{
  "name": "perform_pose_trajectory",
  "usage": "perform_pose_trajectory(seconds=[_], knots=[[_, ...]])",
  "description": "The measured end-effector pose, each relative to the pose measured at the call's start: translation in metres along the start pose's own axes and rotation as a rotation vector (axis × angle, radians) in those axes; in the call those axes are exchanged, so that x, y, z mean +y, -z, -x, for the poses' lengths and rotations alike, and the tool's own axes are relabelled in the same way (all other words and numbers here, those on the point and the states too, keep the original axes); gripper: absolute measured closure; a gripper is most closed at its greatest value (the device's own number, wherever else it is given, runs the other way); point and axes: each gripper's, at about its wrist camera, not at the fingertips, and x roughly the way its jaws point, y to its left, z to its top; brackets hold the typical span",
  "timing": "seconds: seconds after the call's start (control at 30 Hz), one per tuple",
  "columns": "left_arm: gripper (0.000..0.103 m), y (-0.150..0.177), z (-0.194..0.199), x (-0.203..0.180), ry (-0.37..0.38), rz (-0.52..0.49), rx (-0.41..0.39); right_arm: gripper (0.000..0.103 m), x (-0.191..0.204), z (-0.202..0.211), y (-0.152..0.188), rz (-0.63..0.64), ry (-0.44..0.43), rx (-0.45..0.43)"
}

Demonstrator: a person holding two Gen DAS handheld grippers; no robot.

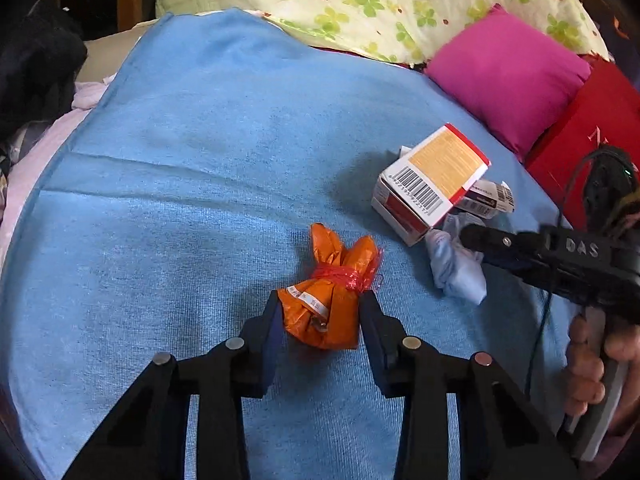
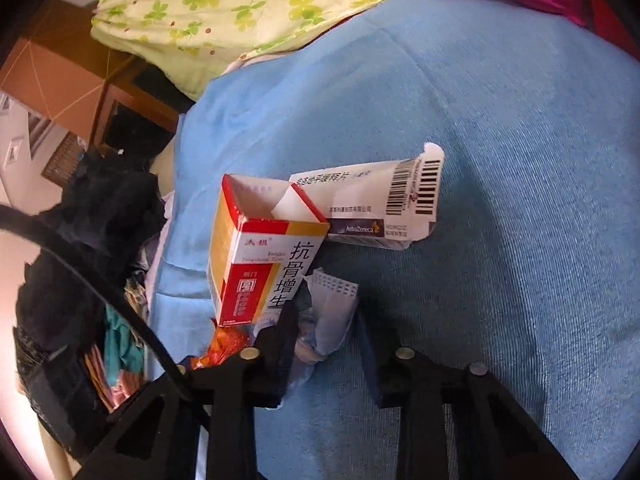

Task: Collect trash
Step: 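Grasp the orange snack bag with the left gripper while the right grasps the white tissue, then carry the orange bag and white tissue over the red mesh basket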

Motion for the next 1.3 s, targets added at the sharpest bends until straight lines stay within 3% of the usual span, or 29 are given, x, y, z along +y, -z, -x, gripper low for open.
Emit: perform_pose_trajectory(seconds=[0.2, 0.37, 0.77, 1.07, 1.3], knots=[[0.066, 0.014, 0.033, -0.015, -0.026, -0.004, -0.036, 0.081, 0.009, 0.026, 0.011, 0.060, -0.012, -0.030], [0.066, 0.027, 0.083, -0.039, -0.058, -0.006, -0.101, 0.081, 0.024, 0.081, 0.027, 0.132, -0.026, -0.125], [0.066, 0.037, 0.223, -0.136, -0.197, -0.158, -0.385, 0.081, 0.061, 0.249, 0.071, 0.284, -0.047, -0.419], [0.066, 0.043, 0.257, -0.187, -0.262, -0.251, -0.477, 0.081, 0.065, 0.332, 0.103, 0.336, -0.056, -0.572], [0.066, 0.048, 0.265, -0.211, -0.267, -0.286, -0.500, 0.081, 0.059, 0.359, 0.119, 0.352, -0.047, -0.623]])
